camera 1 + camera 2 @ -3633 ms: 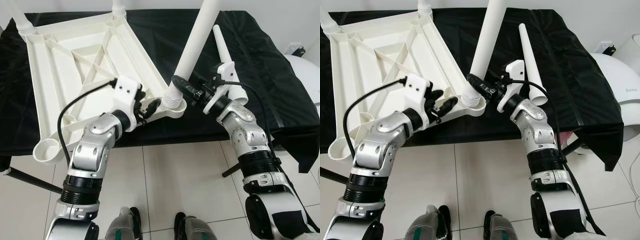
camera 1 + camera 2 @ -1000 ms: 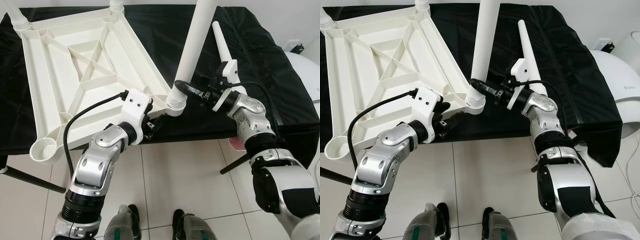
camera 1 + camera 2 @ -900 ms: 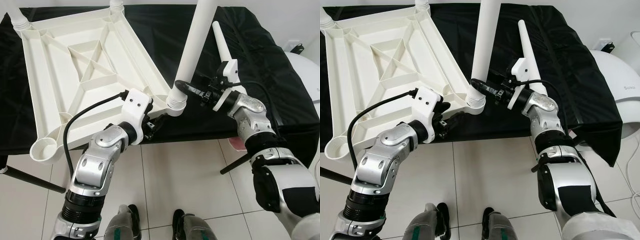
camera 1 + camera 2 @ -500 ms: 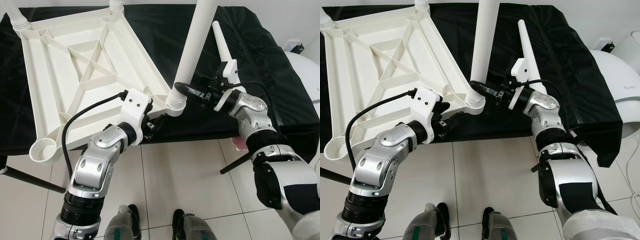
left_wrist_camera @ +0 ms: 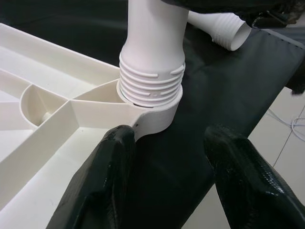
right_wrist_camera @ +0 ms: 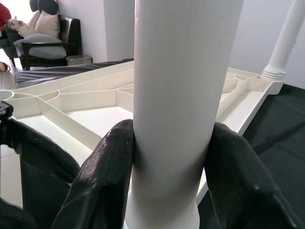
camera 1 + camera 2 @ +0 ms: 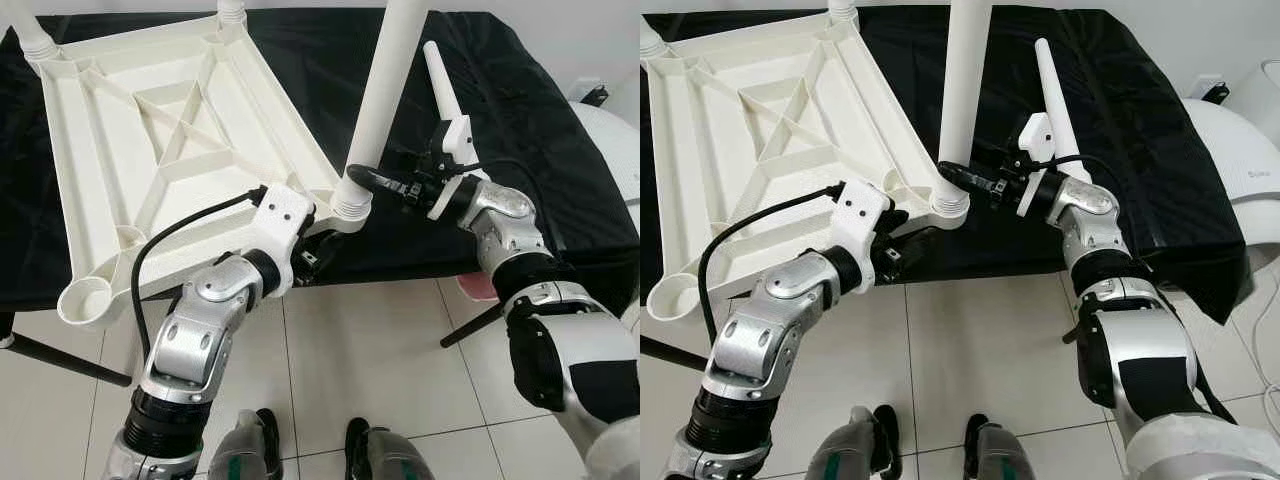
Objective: Building children table
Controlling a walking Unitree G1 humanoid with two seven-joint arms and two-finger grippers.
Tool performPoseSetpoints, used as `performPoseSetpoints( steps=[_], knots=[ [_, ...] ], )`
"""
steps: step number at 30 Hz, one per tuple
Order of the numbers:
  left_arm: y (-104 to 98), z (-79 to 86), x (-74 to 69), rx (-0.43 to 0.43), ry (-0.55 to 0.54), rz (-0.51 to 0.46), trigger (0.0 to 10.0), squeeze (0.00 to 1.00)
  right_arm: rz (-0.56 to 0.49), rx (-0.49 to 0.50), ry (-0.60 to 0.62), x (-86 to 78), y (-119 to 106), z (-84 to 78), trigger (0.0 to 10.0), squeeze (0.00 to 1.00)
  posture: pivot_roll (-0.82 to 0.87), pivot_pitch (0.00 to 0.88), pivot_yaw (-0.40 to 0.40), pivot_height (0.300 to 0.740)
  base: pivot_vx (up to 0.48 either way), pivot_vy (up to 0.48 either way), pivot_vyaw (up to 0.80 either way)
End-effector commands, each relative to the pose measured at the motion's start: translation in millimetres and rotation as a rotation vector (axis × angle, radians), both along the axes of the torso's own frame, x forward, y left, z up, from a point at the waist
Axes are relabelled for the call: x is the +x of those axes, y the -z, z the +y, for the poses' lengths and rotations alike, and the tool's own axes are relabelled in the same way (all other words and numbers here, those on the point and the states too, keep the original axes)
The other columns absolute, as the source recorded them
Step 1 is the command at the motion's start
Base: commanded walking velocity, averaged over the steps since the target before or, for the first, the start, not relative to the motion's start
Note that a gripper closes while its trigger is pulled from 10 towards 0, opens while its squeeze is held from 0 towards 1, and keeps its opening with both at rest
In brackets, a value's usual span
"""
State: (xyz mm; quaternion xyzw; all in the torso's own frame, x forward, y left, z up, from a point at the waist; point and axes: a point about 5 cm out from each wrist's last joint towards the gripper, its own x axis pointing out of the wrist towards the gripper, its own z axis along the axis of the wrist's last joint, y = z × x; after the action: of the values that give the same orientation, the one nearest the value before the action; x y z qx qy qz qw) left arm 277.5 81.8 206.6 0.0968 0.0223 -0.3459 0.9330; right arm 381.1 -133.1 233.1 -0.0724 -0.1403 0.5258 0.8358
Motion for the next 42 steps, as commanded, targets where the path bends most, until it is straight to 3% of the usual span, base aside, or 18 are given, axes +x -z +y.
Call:
performPoseSetpoints(
  steps=[1,28,42],
  knots=[
    [4,-0.4,-3.1,0.013,-0.028,0.004,10.0,0.0,0.083,-0.055,-0.001,-2.6,23,-1.5,10.0,0.0,0.01,0.242,-0.034,0.74,0.0,0.0,0.0],
    [1,8.1,0.6,0.03,-0.053,-0.011,10.0,0.0,0.059,0.087,0.098,-10.1,35,-5.4,10.0,0.0,0.0,0.237,-0.029,0.74,0.0,0.0,0.0],
    [0,5.5,2.0,0.018,-0.056,-0.017,10.0,0.0,0.044,0.136,0.092,-18.1,39,3.3,10.0,0.0,0.0,0.215,-0.038,0.74,0.0,0.0,0.0]
  ],
)
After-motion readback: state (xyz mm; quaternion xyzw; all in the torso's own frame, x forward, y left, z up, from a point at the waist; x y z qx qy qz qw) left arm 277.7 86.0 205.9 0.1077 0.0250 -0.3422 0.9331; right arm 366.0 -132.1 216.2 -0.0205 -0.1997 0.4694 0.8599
